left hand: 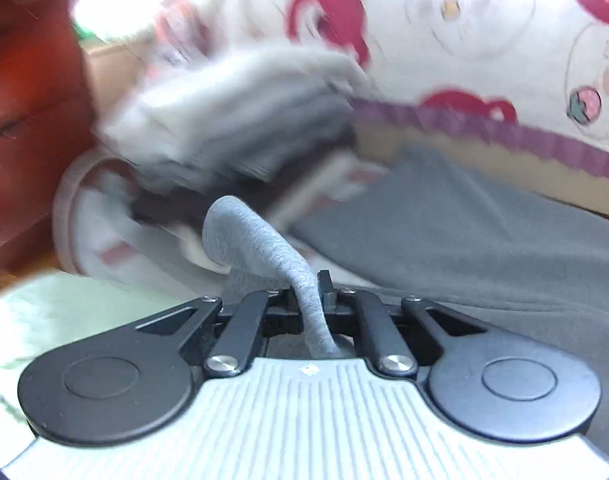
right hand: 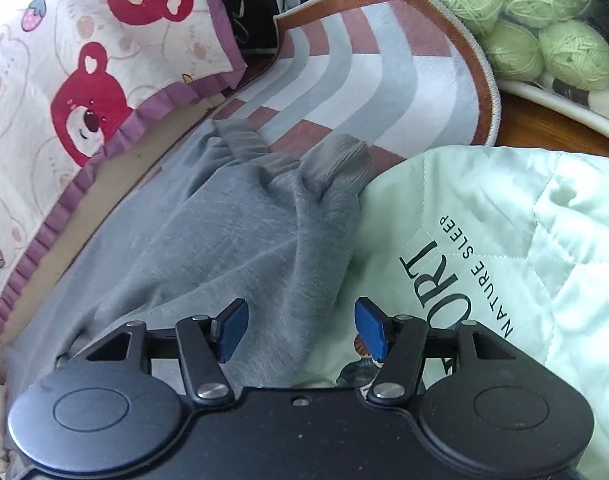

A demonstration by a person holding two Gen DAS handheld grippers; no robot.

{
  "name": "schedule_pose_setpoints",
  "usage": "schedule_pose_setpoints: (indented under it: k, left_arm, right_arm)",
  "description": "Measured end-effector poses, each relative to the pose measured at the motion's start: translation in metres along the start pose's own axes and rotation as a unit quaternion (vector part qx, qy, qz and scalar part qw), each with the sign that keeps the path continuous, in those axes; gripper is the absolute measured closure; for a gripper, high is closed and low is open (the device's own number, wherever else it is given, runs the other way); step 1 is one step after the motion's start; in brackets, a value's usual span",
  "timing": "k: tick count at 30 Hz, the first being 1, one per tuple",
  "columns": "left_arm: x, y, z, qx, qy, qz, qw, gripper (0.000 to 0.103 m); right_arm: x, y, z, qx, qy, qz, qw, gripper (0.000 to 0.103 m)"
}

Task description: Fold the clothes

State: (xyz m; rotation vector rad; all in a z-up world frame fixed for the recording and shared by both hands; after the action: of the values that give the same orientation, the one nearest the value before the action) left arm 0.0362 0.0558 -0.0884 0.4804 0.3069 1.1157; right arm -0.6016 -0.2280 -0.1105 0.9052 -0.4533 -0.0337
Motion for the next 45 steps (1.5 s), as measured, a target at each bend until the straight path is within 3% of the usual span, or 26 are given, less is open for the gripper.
schedule_pose_setpoints:
  k: [5,6,8,10,12,14,17,19,22,23,24,25,26,27,29,31,32,33,35,39,42,45]
  left_arm:
    - [0.024,-0.005,-0.014,0.049,0.091,-0.047,0.9936,0.098]
    - [0.029,-0.006,-0.014,0.052,0.113,-0.06,0.9904,0.098]
    - [0.034,-0.005,-0.009,0.047,0.121,-0.069,0.9891,0.098]
    - [0.03,0.003,0.0,0.026,0.095,-0.056,0.9936,0.098]
    - [0.031,0.012,0.005,0.012,0.077,-0.044,0.996,0.098]
    - [0.037,0.01,0.002,0.033,0.091,-0.051,0.994,0.098]
    - [0.047,-0.007,-0.011,0.092,0.146,-0.086,0.9812,0.097]
    - [0.05,-0.015,-0.016,0.109,0.161,-0.091,0.9767,0.095]
    - [0.052,-0.023,-0.022,0.123,0.17,-0.087,0.9737,0.089]
    - [0.052,-0.026,-0.024,0.128,0.174,-0.086,0.9726,0.079]
    - [0.053,-0.029,-0.026,0.134,0.176,-0.084,0.9716,0.066]
    - [0.054,-0.032,-0.028,0.14,0.177,-0.079,0.9709,0.061]
    - [0.054,-0.035,-0.03,0.147,0.176,-0.076,0.9704,0.054]
    - [0.053,-0.038,-0.032,0.155,0.174,-0.072,0.9699,0.052]
    - [0.052,-0.043,-0.037,0.172,0.168,-0.064,0.9685,0.049]
    - [0.053,-0.046,-0.04,0.178,0.164,-0.051,0.9689,0.059]
    - [0.054,-0.047,-0.041,0.179,0.162,-0.044,0.9694,0.1]
    - [0.055,-0.045,-0.04,0.175,0.158,-0.033,0.9712,0.098]
    - [0.058,-0.026,-0.024,0.131,0.151,-0.016,0.9797,0.098]
    - [0.063,0.041,0.025,0.022,0.125,-0.021,0.9917,0.098]
    - [0.074,0.089,0.05,-0.043,0.112,-0.022,0.9926,0.098]
    - [0.091,0.126,0.063,-0.085,0.112,-0.025,0.9897,0.098]
  right_arm:
    - [-0.006,-0.03,0.011,0.02,-0.031,0.034,0.999,0.035]
    - [-0.002,-0.034,0.014,0.012,-0.03,0.032,0.999,0.046]
    - [0.02,-0.026,0.026,-0.038,0.015,0.055,0.998,0.095]
    - [0.045,0.002,0.039,-0.111,0.063,0.099,0.987,0.095]
    - [0.055,0.029,0.05,-0.155,0.061,0.135,0.977,0.096]
    - [0.052,0.025,0.05,-0.156,0.078,0.098,0.98,0.097]
    - [0.048,-0.003,0.035,-0.117,0.124,0.007,0.985,0.096]
    - [0.04,-0.013,0.024,-0.085,0.105,0.009,0.991,0.096]
    - [0.031,-0.013,0.015,-0.079,0.073,0.038,0.993,0.092]
    - [0.028,-0.015,0.014,-0.07,0.061,0.045,0.995,0.092]
    - [0.025,-0.018,0.014,-0.06,0.047,0.05,0.996,0.088]
    - [0.021,-0.021,0.013,-0.049,0.032,0.055,0.997,0.083]
    - [0.017,-0.024,0.013,-0.039,0.016,0.06,0.997,0.068]
    - [0.014,-0.027,0.01,-0.029,0.0,0.067,0.997,0.052]
    - [0.009,-0.036,0.003,-0.003,-0.026,0.074,0.997,0.043]
    - [0.011,-0.043,-0.006,0.008,-0.024,0.073,0.997,0.047]
    - [0.018,-0.043,-0.011,-0.005,-0.002,0.074,0.997,0.07]
    - [0.025,-0.04,-0.015,-0.021,0.025,0.073,0.997,0.091]
    - [0.044,-0.025,-0.015,-0.06,0.08,0.07,0.993,0.093]
    - [0.057,0.037,0.017,-0.133,0.056,0.137,0.98,0.096]
    - [0.063,0.077,0.031,-0.174,0.062,0.163,0.969,0.097]
    - [0.056,0.093,0.025,-0.179,0.067,0.161,0.968,0.098]
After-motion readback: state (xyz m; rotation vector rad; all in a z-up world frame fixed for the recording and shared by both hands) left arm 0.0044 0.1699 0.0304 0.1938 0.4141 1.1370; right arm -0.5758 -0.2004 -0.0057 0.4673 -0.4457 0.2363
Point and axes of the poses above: each gripper's, at about its wrist camera, not at the fingertips, and y roughly against the way its jaws point, x to its left, z to its top, the point moved 3 cm from there along -y, roughly the way its jaws point, and after that the axes turned 9 degrees about -z, right-handed, at the moved point
